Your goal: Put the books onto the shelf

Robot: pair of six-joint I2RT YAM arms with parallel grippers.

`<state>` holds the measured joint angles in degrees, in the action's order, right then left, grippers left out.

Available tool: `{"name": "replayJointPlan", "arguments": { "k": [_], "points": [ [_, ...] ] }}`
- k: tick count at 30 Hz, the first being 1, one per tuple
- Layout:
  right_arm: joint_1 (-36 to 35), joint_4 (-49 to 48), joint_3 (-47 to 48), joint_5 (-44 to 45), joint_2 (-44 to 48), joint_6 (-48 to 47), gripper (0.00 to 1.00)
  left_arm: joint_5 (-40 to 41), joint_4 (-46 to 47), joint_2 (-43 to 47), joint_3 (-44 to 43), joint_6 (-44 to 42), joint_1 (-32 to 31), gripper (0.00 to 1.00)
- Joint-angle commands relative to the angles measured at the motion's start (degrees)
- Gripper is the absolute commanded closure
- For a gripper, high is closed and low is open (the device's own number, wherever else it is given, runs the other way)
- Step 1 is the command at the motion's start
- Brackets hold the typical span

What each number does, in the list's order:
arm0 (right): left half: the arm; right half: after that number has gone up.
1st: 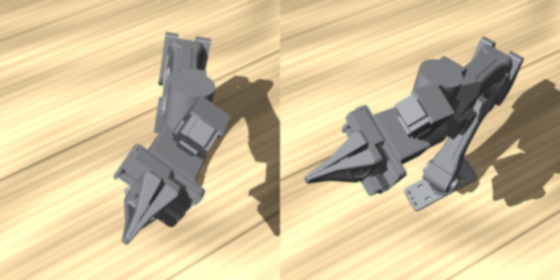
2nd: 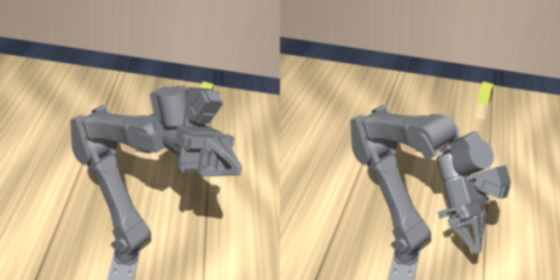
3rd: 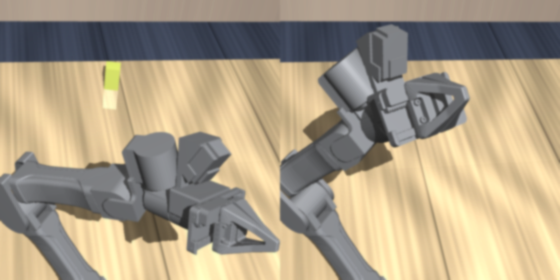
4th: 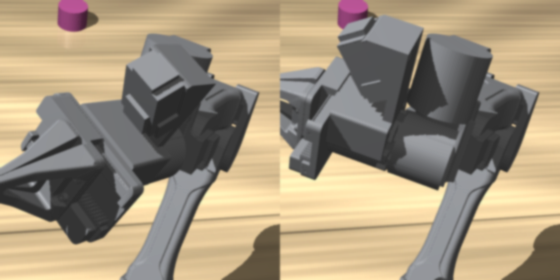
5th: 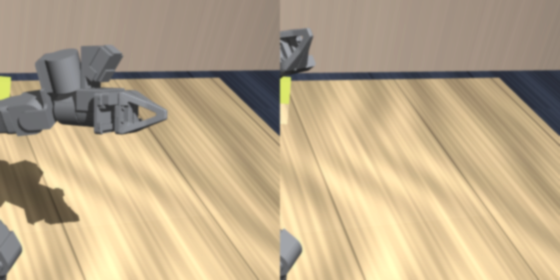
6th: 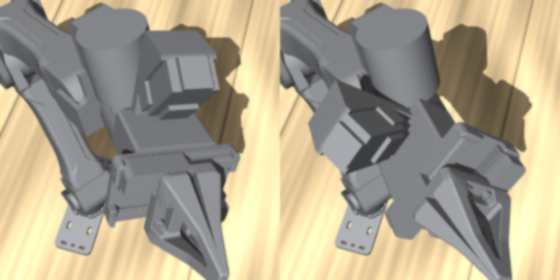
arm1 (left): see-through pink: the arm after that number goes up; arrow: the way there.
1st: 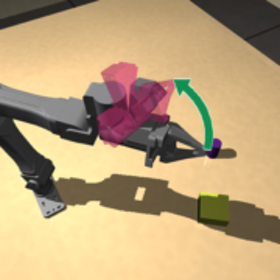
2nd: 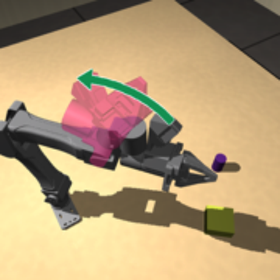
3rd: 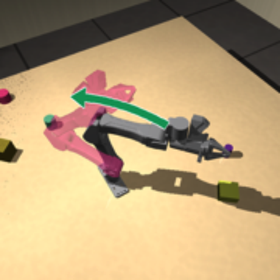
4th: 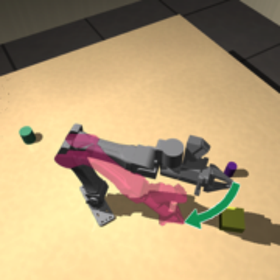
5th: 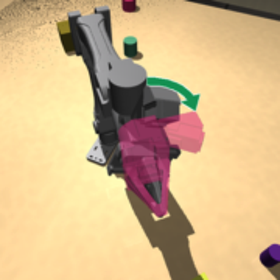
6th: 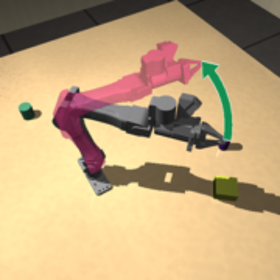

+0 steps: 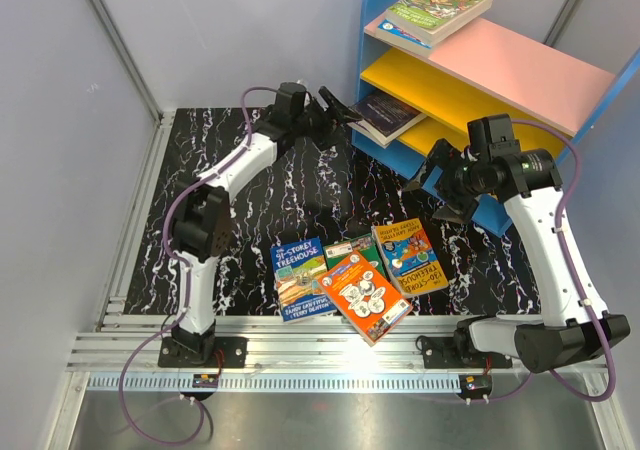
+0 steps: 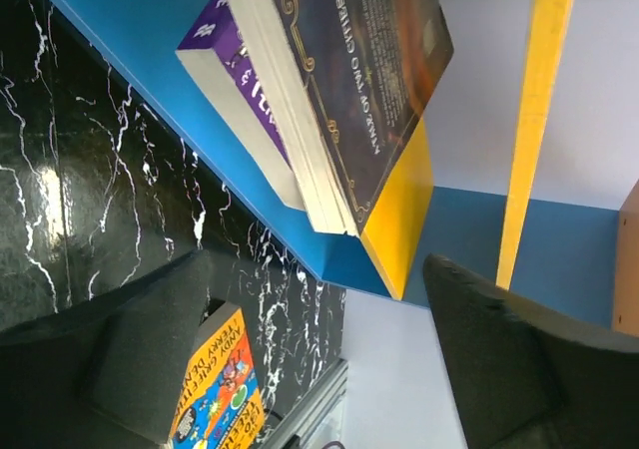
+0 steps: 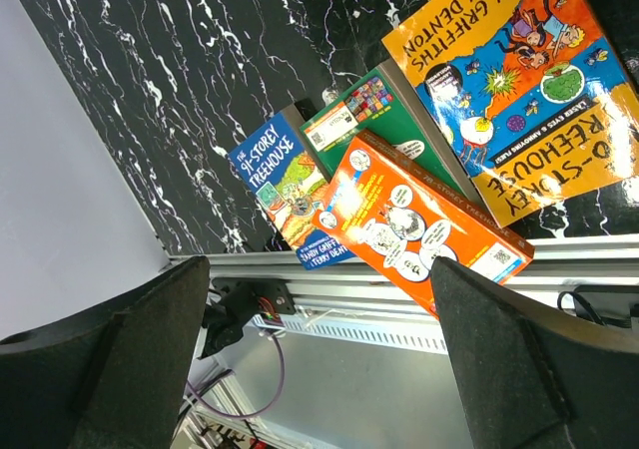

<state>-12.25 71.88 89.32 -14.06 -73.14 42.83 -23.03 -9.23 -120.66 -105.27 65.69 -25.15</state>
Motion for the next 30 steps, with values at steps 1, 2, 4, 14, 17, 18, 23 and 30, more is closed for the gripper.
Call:
{"name": "replayJointPlan", "arguments": {
  "k": [1, 2, 4, 14, 17, 18, 23, 30],
  "points": [
    [0.39, 0.46, -0.46, 1.15, -0.16, -1.17, 0.00, -1.76, 9.05, 1.05, -0.02, 0.13, 0.19, 0.23],
    [0.47, 0.46, -0.55, 0.97, -0.33, -1.08, 0.00, -2.11, 10.45, 0.69, 0.50, 0.84, 0.19, 0.34],
    [0.47, 0.37, -0.55, 0.79, -0.86, -1.17, 0.00, -2.90, 14.30, -0.62, 1.56, 3.20, 0.19, 0.62],
    [0.47, 0.37, -0.46, 1.76, -2.88, -1.52, 0.00, -4.48, 16.35, -8.71, -4.85, 5.50, -0.69, 1.00],
    [0.56, 0.81, -0.29, 2.20, -3.41, -1.96, 0.00, -4.05, 16.18, -8.28, -3.98, 4.71, -0.69, 1.00],
    [0.65, 0.90, -0.29, 2.37, -3.50, -2.13, 0.00, -3.61, 15.92, -8.01, -3.54, 3.93, -0.69, 1.00],
    [0.91, 0.02, -1.34, 2.55, -4.29, -2.14, 0.00, -3.78, 16.97, -9.58, -3.00, 3.83, -0.78, 1.00],
    [1.35, -0.07, -0.99, 2.64, -5.69, -2.49, 0.00, -3.78, 14.87, -14.16, -9.33, 4.45, -1.13, 1.00]
  ]
}}
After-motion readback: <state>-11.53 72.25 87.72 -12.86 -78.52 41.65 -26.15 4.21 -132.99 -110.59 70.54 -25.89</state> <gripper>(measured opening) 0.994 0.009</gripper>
